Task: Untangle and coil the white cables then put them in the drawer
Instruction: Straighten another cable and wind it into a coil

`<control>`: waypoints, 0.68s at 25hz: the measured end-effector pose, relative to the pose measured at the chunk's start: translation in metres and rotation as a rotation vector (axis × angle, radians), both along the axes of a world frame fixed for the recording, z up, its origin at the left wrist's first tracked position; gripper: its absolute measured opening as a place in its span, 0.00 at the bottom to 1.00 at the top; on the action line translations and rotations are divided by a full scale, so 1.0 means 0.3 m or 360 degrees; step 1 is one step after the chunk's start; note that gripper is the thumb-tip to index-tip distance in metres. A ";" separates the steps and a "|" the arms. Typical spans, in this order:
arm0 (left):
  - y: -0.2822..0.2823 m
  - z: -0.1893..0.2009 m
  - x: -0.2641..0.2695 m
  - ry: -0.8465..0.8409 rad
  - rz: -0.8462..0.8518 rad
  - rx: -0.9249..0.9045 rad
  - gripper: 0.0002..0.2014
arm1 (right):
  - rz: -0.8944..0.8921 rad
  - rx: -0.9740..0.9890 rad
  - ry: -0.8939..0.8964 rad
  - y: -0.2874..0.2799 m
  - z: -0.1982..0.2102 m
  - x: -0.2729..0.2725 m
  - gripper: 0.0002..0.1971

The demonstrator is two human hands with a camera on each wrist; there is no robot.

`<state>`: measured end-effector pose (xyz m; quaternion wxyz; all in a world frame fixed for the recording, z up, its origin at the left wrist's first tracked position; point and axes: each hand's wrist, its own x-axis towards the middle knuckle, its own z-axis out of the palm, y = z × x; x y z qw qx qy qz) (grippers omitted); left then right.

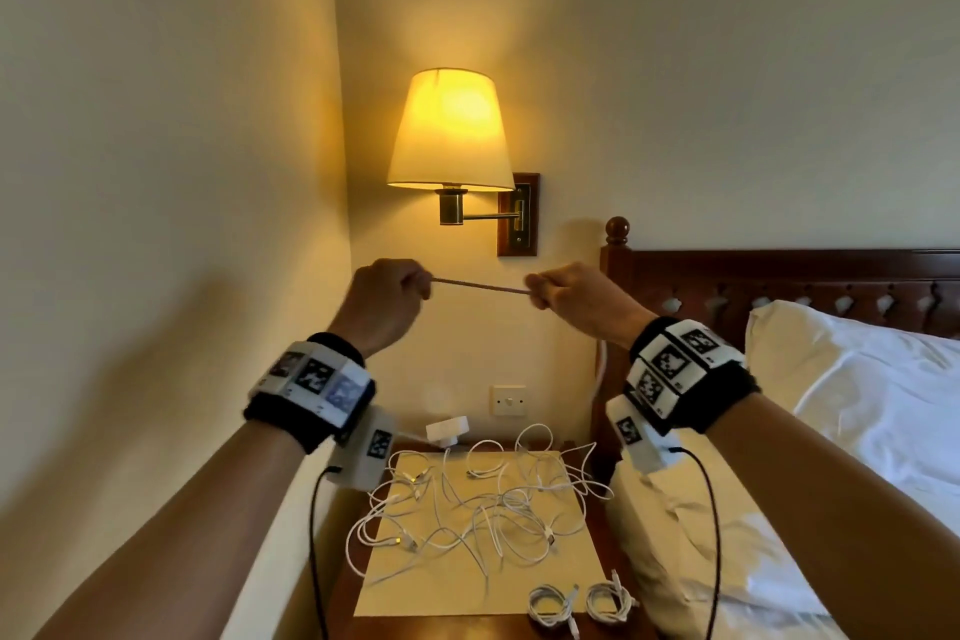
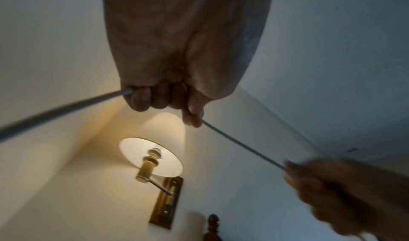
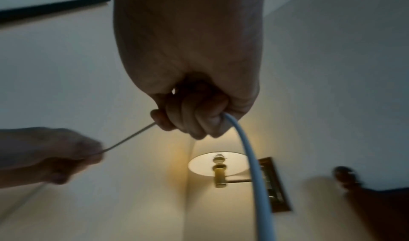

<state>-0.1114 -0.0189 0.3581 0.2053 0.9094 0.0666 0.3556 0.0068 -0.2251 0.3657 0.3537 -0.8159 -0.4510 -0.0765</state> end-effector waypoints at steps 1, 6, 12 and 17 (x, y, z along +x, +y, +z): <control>0.035 -0.005 -0.029 0.0099 0.0085 -0.0062 0.14 | -0.0037 0.0007 0.0065 -0.038 -0.014 0.010 0.20; -0.105 0.018 -0.017 0.0518 -0.0169 -0.0030 0.24 | 0.0101 0.0066 -0.0002 0.024 -0.017 -0.018 0.19; -0.027 0.001 -0.022 0.0096 0.0066 -0.0123 0.14 | 0.0077 0.0203 0.0276 -0.024 -0.053 0.034 0.20; -0.057 -0.020 -0.030 0.0404 -0.0080 -0.0205 0.21 | 0.0187 0.0345 0.0576 -0.013 -0.091 0.009 0.19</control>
